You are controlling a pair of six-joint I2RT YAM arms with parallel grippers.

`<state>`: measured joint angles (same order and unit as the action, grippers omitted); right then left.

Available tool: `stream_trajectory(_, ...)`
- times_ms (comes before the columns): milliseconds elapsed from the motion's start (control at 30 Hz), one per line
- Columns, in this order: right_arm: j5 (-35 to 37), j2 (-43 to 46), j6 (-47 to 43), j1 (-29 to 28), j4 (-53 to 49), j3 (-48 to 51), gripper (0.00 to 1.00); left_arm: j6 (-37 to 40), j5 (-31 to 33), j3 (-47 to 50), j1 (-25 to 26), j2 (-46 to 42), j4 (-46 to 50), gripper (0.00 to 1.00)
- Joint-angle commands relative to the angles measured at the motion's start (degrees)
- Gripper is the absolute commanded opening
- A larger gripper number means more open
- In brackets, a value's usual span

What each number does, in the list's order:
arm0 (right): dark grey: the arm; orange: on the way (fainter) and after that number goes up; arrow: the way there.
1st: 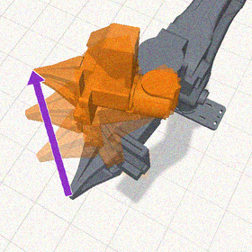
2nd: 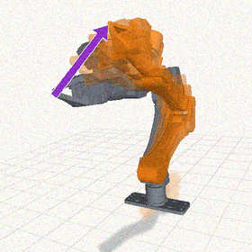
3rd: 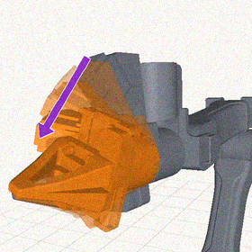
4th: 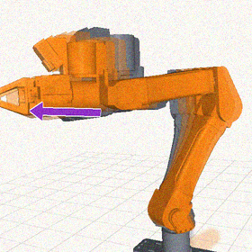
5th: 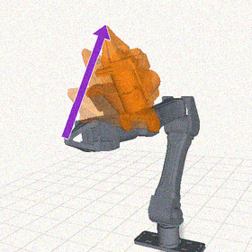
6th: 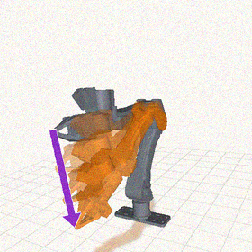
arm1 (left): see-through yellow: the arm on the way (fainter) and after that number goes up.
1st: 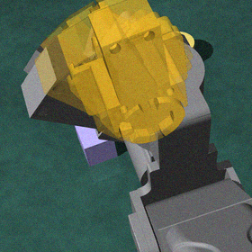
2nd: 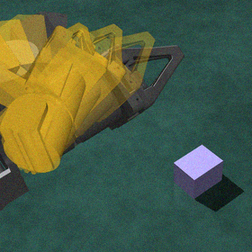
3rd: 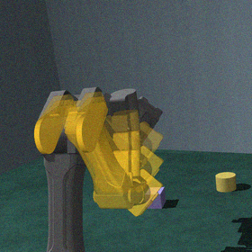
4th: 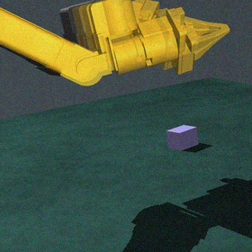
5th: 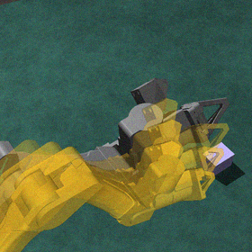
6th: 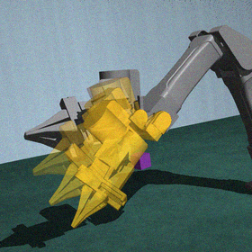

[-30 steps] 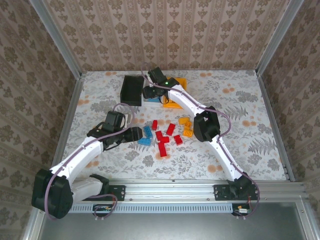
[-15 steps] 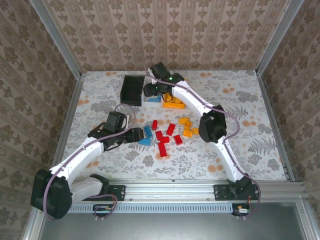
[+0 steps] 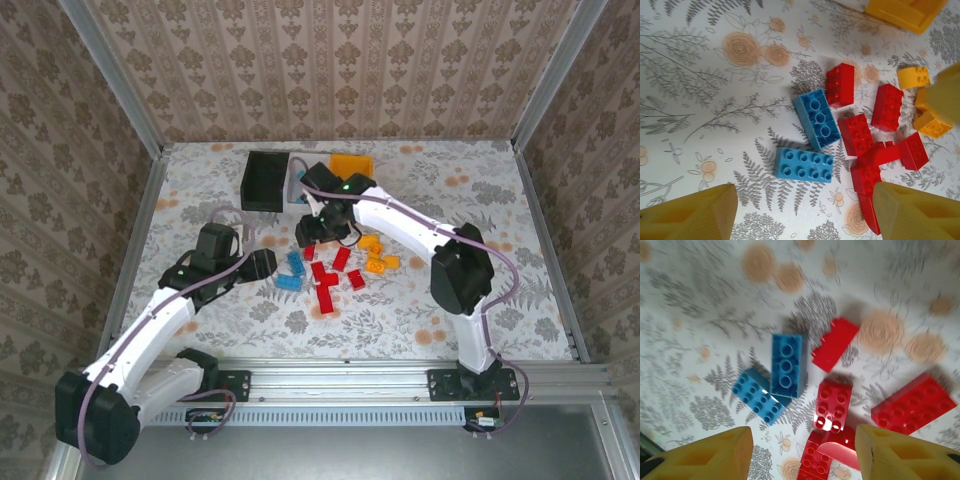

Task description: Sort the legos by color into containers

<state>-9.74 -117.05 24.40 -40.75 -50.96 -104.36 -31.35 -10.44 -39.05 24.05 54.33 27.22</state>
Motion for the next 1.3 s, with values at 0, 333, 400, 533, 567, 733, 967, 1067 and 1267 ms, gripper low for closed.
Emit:
stream_trajectory(0,1.85,-2.46,4.87,-0.14,2.31,-0.52,0.62,-0.63,0.16,0.54,-0.49,-1.44,2.29,0.73)
stream_trajectory(333,5.05,-14.8,10.02,-0.17,2.54,-8.8,0.63,0.4,-0.8,1.61,-2.71,-3.73,3.87,0.73)
stream_trajectory(400,5.72,-16.66,10.59,-0.19,2.01,-10.75,0.62,0.76,-1.23,1.89,-3.43,-4.01,4.19,0.73)
stream_trajectory(533,7.4,-19.1,11.1,-0.2,1.23,-13.35,0.6,1.21,-1.95,2.37,-4.53,-4.79,4.51,0.74)
stream_trajectory(567,7.66,-19.69,11.27,-0.12,1.06,-13.87,0.6,1.32,-2.13,2.47,-4.8,-4.83,4.57,0.73)
stream_trajectory(733,9.36,-22.0,11.62,0.25,-0.2,-15.63,0.54,1.64,-2.59,2.84,-5.51,-4.85,4.42,0.73)
stream_trajectory(967,9.04,-21.14,12.43,0.76,1.38,-13.32,0.38,1.58,-3.36,2.92,-6.3,-4.84,4.08,0.73)
stream_trajectory(1067,8.93,-19.88,12.61,0.76,2.52,-11.93,0.3,1.47,-3.44,2.84,-6.34,-4.93,4.0,0.73)
stream_trajectory(1267,8.35,-15.23,13.47,0.95,5.4,-7.64,0.22,1.29,-3.54,2.77,-6.44,-5.7,4.33,0.73)
